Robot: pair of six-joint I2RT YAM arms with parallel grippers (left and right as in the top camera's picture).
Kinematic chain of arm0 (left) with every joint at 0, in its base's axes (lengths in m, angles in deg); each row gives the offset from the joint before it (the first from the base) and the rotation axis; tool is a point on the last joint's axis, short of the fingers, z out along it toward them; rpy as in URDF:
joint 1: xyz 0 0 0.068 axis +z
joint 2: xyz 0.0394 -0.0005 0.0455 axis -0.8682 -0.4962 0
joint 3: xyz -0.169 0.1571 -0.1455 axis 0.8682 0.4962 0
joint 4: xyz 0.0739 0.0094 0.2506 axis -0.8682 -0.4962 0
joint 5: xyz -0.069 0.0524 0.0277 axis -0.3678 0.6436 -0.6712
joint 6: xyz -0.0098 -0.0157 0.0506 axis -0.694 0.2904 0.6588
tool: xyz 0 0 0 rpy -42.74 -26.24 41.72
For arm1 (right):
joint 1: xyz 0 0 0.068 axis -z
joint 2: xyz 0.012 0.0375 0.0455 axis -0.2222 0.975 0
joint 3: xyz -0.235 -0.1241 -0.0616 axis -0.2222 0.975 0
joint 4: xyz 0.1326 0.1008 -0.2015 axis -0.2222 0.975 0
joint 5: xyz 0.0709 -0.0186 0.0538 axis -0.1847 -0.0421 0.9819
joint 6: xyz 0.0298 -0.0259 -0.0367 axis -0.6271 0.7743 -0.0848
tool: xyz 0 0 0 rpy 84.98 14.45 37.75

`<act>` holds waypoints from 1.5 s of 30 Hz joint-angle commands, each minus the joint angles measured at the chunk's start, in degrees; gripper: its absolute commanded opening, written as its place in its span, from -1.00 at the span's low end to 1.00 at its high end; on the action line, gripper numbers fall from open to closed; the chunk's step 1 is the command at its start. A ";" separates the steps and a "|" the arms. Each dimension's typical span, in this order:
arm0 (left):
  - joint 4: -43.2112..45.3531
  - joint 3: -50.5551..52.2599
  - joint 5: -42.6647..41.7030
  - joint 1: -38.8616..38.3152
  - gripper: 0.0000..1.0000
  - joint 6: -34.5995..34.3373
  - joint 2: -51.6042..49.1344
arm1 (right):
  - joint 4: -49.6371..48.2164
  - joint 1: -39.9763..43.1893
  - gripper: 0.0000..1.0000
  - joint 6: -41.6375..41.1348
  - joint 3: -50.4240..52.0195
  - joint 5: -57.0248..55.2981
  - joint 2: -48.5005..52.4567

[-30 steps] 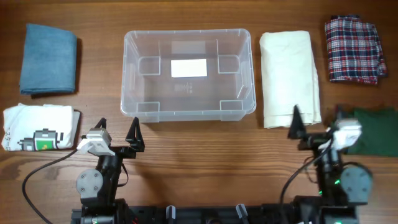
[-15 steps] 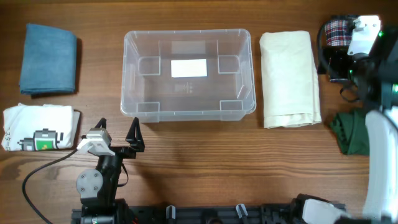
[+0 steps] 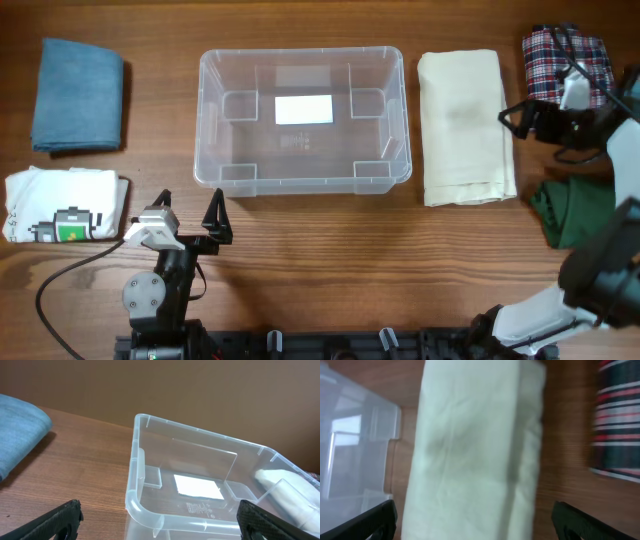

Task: Pack container
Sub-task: 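Move the right gripper over the cream cloth and grasp its edge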

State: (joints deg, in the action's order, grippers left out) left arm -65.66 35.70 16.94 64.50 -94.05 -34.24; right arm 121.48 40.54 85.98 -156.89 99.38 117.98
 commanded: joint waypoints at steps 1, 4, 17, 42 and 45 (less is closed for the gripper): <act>-0.24 0.26 0.13 0.00 0.99 0.92 0.42 | -0.92 0.09 0.99 4.17 -0.92 7.96 6.38; -0.24 0.26 0.13 0.00 0.99 0.94 0.42 | -2.43 0.15 0.99 4.13 -0.92 8.31 9.68; -0.24 0.26 0.13 0.00 0.99 0.92 0.42 | -9.16 3.39 0.99 0.70 -0.39 7.34 10.49; -0.24 0.26 0.13 0.00 1.00 0.92 0.42 | -2.93 3.23 1.00 9.62 0.22 6.91 15.67; -0.24 0.26 0.13 0.00 0.99 0.92 0.42 | -2.97 3.23 0.99 9.57 0.22 7.13 16.28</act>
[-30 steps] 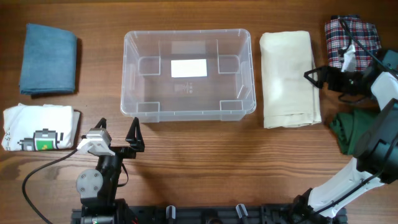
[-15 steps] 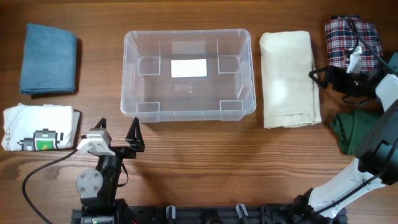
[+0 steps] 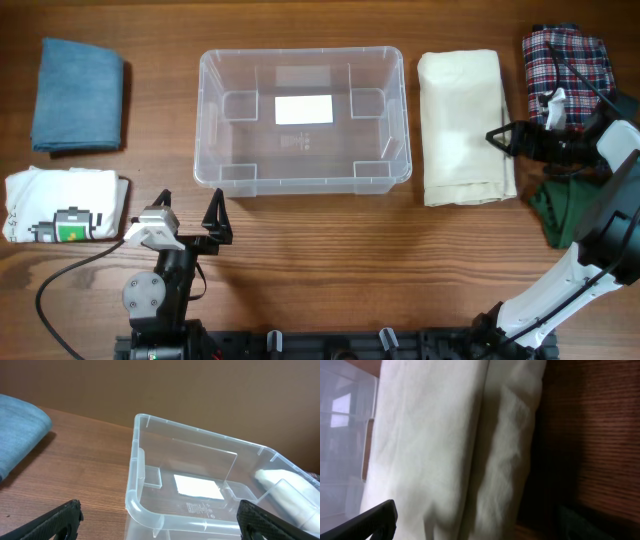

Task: Pack container
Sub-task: 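Move the right gripper over the cream cloth and grasp its edge, then lift the cream cloth with the right gripper and carry it over the bin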

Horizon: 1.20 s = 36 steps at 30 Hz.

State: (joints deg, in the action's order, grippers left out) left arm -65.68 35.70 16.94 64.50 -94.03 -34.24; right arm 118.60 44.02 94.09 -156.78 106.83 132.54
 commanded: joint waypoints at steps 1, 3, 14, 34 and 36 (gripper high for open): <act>-0.22 0.26 0.13 0.00 0.99 0.90 0.42 | -0.13 -0.24 0.99 1.51 0.11 -0.24 1.95; -0.22 0.26 0.13 0.00 1.00 0.90 0.42 | -0.22 -0.31 1.00 1.57 0.11 0.35 2.67; -0.22 0.26 0.13 0.00 0.99 0.90 0.42 | -6.08 -6.01 0.99 0.07 0.11 6.80 10.78; -0.22 0.26 0.13 0.00 1.00 0.92 0.42 | -8.44 -7.87 -0.92 -13.53 -1.95 4.85 5.70; -0.22 0.26 0.13 0.00 1.00 0.92 0.42 | -7.28 -7.87 -0.92 -13.40 -2.99 3.67 1.25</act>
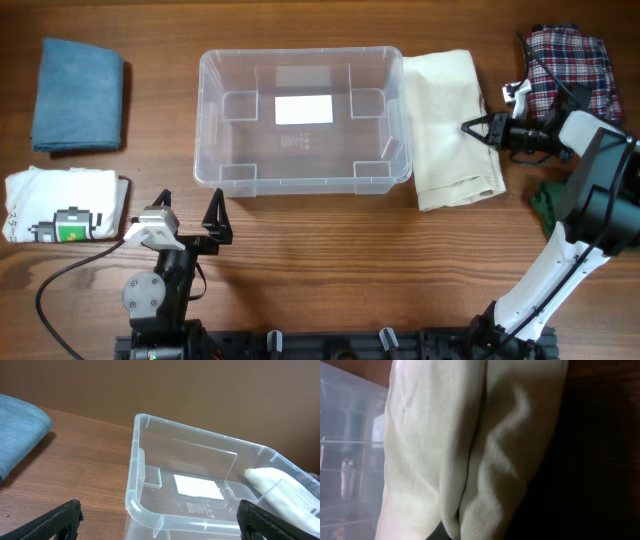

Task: Pack container
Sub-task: 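Lift the cream cloth with the right gripper and carry it over the bin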

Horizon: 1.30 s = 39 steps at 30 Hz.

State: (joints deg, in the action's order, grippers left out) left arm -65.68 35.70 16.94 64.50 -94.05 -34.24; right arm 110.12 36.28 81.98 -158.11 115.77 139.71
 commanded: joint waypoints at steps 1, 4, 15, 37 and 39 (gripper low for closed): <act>-0.22 0.26 0.13 0.00 1.00 0.92 0.42 | 1.57 -0.13 -0.92 -1.33 -2.03 -6.10 -8.63; -0.22 0.26 0.13 0.00 1.00 0.94 0.42 | 1.75 -0.13 -0.92 -1.49 -2.16 -8.37 -17.79; -0.22 0.26 0.13 0.00 1.00 0.92 0.42 | -0.46 -8.37 -0.91 16.94 -2.16 -14.08 -50.47; -0.22 0.26 0.13 0.00 0.99 0.92 0.42 | -17.05 -50.82 -0.91 41.42 -2.16 -29.77 -40.15; -0.22 0.26 0.13 0.00 1.00 0.94 0.42 | -19.63 -52.50 -0.91 44.26 -2.16 -32.61 -36.30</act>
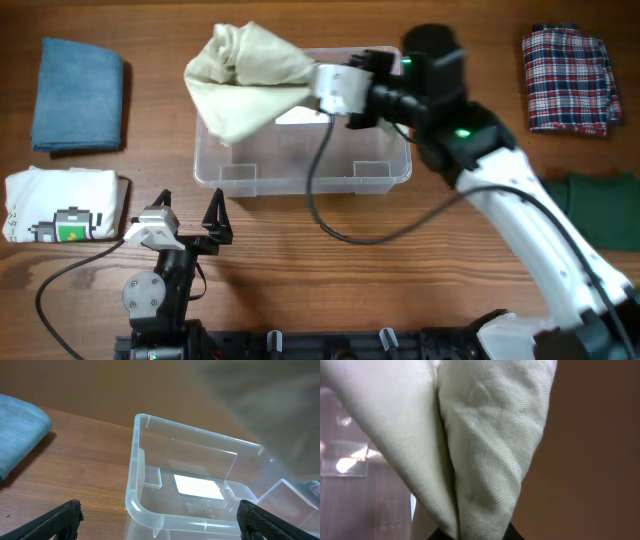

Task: Pack container
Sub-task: 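Lift the cream cloth with the right gripper and carry it over the bin, then lower the cream cloth into the bin and release it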

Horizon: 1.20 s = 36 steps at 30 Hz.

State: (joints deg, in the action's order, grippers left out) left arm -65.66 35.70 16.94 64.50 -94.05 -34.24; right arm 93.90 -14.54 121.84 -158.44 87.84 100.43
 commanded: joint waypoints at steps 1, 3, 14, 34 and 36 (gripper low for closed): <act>-0.24 0.26 0.13 0.00 0.99 0.94 0.42 | -4.76 -2.34 -0.91 5.09 -1.84 -5.68 4.52; -0.24 0.26 0.13 0.00 0.99 0.92 0.42 | -6.93 -3.06 -0.92 5.51 -1.84 -7.67 6.60; -0.24 0.26 0.13 0.00 1.00 0.92 0.42 | -8.87 -3.96 -0.92 14.67 -1.84 -15.91 13.55; -0.24 0.26 0.13 0.00 0.99 0.92 0.42 | -18.56 -3.96 -0.91 18.86 -1.84 -18.51 24.02; -0.24 0.26 0.13 0.00 0.99 0.94 0.42 | -18.53 -3.96 -0.92 18.84 -1.84 -18.51 24.68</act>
State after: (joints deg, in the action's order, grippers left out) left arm -65.68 35.70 16.94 64.50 -94.05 -34.24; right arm 76.98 -18.25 140.44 -158.44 69.85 124.45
